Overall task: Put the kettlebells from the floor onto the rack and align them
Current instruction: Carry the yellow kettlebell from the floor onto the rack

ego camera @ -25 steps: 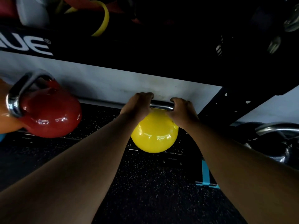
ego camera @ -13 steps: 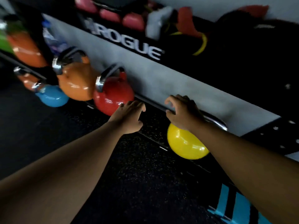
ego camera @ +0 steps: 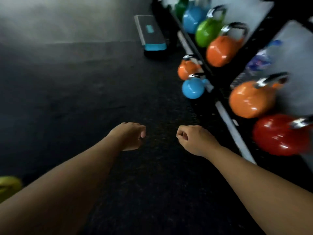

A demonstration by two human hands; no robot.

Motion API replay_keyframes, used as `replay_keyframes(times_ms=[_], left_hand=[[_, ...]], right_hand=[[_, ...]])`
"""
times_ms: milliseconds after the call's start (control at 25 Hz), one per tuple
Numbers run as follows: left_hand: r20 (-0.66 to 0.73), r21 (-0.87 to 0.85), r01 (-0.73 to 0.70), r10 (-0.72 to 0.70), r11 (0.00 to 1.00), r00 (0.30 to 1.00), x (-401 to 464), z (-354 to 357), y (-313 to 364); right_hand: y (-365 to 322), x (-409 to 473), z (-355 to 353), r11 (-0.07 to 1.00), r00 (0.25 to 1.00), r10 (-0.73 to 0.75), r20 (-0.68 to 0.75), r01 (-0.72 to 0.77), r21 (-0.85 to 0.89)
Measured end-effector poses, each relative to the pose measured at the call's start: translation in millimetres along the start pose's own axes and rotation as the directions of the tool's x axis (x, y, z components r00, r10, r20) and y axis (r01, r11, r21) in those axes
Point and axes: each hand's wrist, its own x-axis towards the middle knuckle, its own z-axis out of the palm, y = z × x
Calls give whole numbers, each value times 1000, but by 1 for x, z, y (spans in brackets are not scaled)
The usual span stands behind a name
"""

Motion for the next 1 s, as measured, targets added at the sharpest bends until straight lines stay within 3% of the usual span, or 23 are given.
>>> replay_keyframes(times_ms=[120,280,480,800,1000], left_hand=[[81,-101,232,-224,968,971,-91,7,-146],[77,-157,421,-414,893,907,-210,24,-299],[136,-178,637,-622,750,771,-345,57,-446],[105,-358,789,-819,499,565,-426,115,-542],[134,-251,866,-870,433,474,-427,196,-598]], right_hand=[[-150,67,58,986,970,-155,188,164,-33],[-319,114,138,948,886,-274,373,314,-49],[-497,152,227,875,770,-420,481,484,-12],[-637,191,341,837,687,-441,578,547,-12],[-664,209,450,785,590,-480,649,619,17]])
